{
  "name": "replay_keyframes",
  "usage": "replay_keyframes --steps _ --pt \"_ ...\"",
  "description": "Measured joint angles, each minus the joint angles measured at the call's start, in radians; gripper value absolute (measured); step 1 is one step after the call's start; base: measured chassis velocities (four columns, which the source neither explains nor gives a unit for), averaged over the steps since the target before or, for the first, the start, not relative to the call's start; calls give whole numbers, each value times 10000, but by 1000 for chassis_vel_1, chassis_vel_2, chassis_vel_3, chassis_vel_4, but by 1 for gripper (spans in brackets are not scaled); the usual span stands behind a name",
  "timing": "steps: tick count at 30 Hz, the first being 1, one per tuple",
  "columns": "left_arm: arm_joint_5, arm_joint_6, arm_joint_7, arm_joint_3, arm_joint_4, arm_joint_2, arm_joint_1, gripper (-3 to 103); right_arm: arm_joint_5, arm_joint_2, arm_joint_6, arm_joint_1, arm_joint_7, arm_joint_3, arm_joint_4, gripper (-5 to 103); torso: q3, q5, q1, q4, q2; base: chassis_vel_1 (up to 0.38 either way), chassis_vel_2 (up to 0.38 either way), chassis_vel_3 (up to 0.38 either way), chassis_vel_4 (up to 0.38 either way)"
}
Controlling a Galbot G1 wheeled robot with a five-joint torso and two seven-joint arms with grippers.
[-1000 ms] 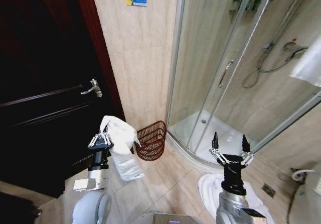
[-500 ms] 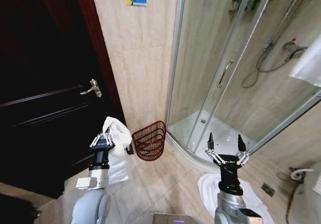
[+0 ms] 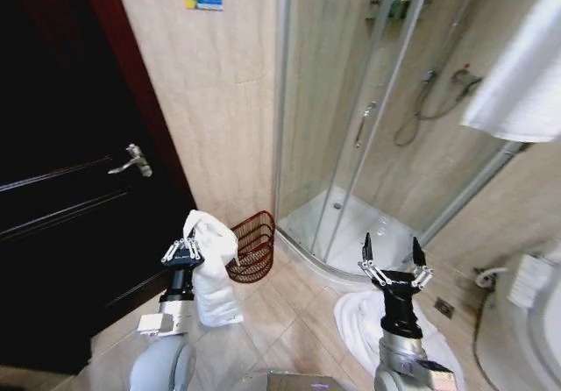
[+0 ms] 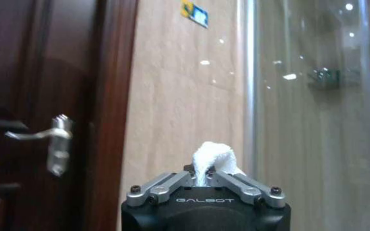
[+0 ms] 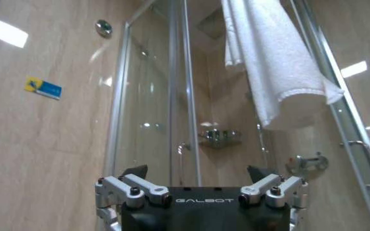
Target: Discard the used towel into the hamper.
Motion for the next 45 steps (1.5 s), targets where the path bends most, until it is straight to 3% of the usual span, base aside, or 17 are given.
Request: replay_keyframes --steps 2,9,15,30,42,45 --pt "-59 21 1 -38 175 107 -114 1 -84 0 36 -20 0 -50 -82 100 1 0 1 1 0 -52 -65 -54 -55" --pt "-1215 239 213 -320 1563 1811 -1429 1 -467 -1 207 -517 -162 -36 -495 100 0 -3 1 1 0 -3 -4 -8 -2" --pt "-1959 162 435 -347 2189 2219 -1968 1 -429 -1 208 -569 -256 77 -769 100 1 -2 1 6 -1 0 0 0 0" --pt "-4484 891 538 897 3222 3723 -3710 1 -701 -1 1682 -1247 -612 -244 -2431 100 1 -1 1 3 0 0 0 0 0" --pt "-5292 985 461 1726 3921 3982 -4984 1 -865 -1 1412 -1346 -275 -404 -1603 100 1 0 1 4 -1 0 0 0 0" --pt "-5520 1011 323 2193 4581 4061 -5891 1 -913 -1 1144 -1344 -167 -385 -1158 100 1 0 1 3 0 0 0 0 0"
